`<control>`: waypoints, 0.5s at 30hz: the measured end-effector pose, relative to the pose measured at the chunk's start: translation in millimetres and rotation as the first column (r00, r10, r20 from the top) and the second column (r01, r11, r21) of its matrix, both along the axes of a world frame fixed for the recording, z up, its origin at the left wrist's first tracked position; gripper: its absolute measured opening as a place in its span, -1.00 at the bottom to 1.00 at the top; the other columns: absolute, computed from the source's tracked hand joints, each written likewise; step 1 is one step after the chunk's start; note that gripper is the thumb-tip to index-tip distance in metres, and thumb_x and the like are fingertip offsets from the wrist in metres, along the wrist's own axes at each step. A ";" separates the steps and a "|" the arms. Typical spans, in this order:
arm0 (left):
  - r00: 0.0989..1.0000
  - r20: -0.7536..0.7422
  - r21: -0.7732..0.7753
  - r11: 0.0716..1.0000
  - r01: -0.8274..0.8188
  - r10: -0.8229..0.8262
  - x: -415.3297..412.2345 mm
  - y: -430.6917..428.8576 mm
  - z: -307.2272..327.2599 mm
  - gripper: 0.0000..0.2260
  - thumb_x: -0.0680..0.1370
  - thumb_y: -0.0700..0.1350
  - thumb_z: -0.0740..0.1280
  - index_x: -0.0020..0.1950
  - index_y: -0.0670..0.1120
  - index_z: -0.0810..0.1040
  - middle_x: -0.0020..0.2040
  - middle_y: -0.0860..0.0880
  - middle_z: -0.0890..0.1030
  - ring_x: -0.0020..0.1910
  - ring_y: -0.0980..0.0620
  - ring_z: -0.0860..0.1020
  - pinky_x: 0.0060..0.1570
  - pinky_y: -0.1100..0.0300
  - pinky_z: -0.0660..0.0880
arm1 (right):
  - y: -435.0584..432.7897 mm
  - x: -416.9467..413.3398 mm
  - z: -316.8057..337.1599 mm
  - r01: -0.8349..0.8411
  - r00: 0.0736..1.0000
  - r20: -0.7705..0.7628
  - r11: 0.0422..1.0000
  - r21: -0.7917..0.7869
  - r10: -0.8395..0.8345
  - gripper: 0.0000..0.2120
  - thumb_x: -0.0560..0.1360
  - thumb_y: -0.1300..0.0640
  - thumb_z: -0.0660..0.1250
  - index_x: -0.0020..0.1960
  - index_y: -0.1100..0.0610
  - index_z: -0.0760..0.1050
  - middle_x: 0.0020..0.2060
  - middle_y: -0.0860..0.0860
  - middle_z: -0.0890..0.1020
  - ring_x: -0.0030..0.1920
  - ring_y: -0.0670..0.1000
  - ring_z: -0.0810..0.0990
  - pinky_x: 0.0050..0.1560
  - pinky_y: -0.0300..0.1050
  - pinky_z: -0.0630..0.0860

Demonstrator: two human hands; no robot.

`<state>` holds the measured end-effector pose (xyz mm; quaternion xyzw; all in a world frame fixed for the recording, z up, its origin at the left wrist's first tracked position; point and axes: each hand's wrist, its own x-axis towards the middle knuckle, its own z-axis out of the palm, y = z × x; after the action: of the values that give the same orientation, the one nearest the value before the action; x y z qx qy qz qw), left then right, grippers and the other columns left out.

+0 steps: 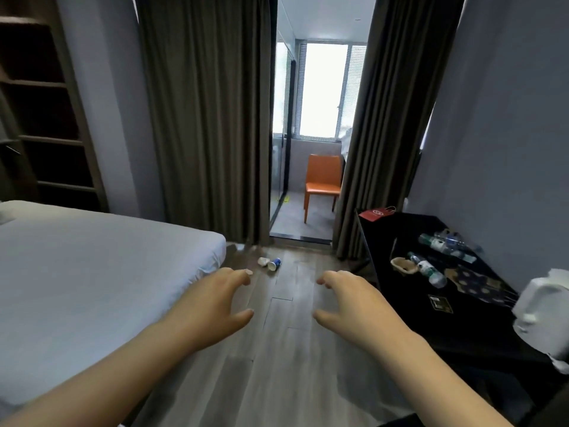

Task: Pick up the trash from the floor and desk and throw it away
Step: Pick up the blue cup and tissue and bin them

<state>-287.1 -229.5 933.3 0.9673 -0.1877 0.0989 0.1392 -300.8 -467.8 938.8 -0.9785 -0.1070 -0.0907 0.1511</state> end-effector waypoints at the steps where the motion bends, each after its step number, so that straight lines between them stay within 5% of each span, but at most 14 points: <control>1: 1.000 -0.015 0.000 1.000 -0.011 0.011 22.2 -5.7 -1.0 -0.53 0.49 0.15 0.33 0.36 0.06 0.38 0.30 0.11 0.45 0.24 0.14 0.44 0.13 0.36 0.31 | -6.8 23.8 -1.2 0.001 1.000 -0.010 1.000 0.000 -0.001 -0.51 0.43 -0.04 0.33 0.34 -0.03 0.37 0.16 -0.06 0.50 0.17 -0.03 0.50 0.02 -0.18 0.44; 15: 0.990 -0.121 -0.015 0.997 -0.071 0.068 299.2 -10.2 -54.6 -0.53 0.47 0.18 0.33 0.33 0.09 0.39 0.26 0.11 0.47 0.16 0.16 0.45 0.05 0.37 0.33 | -21.5 309.6 -48.6 -0.026 0.979 -0.203 1.000 0.009 0.027 -0.47 0.43 -0.03 0.35 0.37 -0.02 0.36 0.22 -0.06 0.48 0.20 -0.01 0.48 0.12 -0.15 0.46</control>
<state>12.1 -239.7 878.7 0.9760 -0.1441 0.0469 0.1561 8.8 -489.3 890.2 -0.9807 -0.1037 0.0112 0.1656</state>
